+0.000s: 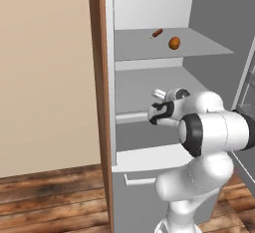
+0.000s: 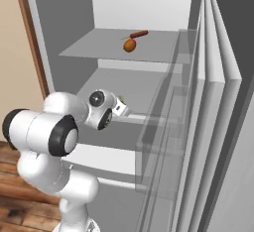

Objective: Pick up each mango from the fridge and place one mango on each plate on the dining counter.

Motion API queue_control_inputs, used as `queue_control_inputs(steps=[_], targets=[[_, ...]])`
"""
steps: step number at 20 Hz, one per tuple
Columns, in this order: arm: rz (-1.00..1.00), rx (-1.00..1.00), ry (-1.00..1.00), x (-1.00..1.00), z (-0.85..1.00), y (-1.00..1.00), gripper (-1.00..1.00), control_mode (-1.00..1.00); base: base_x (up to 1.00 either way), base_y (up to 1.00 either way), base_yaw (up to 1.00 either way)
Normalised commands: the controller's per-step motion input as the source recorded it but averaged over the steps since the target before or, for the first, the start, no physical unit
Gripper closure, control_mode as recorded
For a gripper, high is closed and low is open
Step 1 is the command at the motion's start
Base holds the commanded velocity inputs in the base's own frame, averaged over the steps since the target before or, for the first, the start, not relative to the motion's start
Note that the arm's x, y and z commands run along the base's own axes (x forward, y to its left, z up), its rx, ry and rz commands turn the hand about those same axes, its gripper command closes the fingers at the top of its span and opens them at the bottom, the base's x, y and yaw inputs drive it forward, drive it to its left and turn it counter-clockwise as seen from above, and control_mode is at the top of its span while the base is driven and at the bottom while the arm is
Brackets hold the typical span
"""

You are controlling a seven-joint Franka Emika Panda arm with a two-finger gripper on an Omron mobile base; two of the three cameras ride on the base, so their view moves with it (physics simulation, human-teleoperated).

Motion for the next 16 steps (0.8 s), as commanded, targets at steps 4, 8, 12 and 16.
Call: queue_control_inputs(steps=[4,8,12,16], targets=[[0.00,0.01,-0.10,-0.76,0.88,-0.01,1.00,-1.00,0.00,0.00,0.00],[0.00,0.02,-0.01,-0.68,1.00,0.00,1.00,-1.00,0.00,0.00,0.00],[0.00,0.00,0.06,-0.52,1.00,0.00,1.00,-1.00,0.00,0.00,0.00],[-0.02,0.00,0.15,-0.42,0.99,0.00,1.00,-1.00,0.00,0.00,0.00]])
